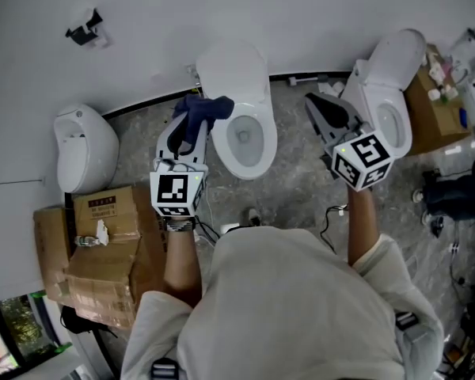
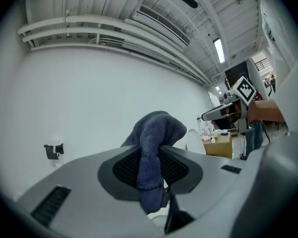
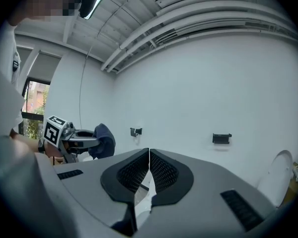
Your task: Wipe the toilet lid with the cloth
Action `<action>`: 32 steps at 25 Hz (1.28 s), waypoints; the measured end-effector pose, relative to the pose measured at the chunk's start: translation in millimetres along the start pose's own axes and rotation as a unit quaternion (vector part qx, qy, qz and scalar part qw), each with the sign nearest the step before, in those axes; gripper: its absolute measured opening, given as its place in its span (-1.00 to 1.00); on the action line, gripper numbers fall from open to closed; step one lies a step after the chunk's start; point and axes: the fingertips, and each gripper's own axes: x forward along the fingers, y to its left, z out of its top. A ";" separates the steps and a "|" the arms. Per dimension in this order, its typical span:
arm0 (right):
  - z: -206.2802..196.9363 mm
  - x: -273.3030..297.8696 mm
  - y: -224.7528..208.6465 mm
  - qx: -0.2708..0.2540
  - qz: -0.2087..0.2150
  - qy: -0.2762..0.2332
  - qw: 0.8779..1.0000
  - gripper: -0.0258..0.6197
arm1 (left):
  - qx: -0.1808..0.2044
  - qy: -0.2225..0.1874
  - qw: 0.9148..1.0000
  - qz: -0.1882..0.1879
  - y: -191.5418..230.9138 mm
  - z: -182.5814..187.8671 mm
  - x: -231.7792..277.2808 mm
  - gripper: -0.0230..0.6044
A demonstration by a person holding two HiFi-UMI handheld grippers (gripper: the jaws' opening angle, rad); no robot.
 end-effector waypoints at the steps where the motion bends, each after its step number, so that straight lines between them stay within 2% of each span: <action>1: -0.4 7.0 -1.8 -0.001 -0.001 0.001 1.000 -0.83 | -0.003 -0.001 1.000 -0.007 3.8 -1.3 5.7 -0.62; 6: -4.8 30.3 -10.9 -0.005 -0.006 0.008 1.000 -0.83 | 0.007 0.005 1.000 -0.026 14.4 -13.1 30.0 -0.62; 11: -11.3 50.0 -27.2 0.000 -0.014 0.016 1.000 -0.83 | -0.009 0.025 0.999 -0.038 20.9 -29.0 56.3 -0.62; 19: -28.5 91.8 -66.2 0.003 -0.002 0.021 1.000 -0.83 | -0.045 0.040 0.998 -0.004 56.4 -61.6 114.9 -0.62; 28: -61.2 162.5 -126.5 0.013 0.016 0.049 0.999 -0.83 | -0.045 0.069 0.996 0.016 101.2 -110.2 216.5 -0.62; 32: -82.2 186.5 -149.3 0.020 0.014 0.070 0.997 -0.83 | -0.055 0.090 0.994 0.018 115.5 -146.3 261.8 -0.62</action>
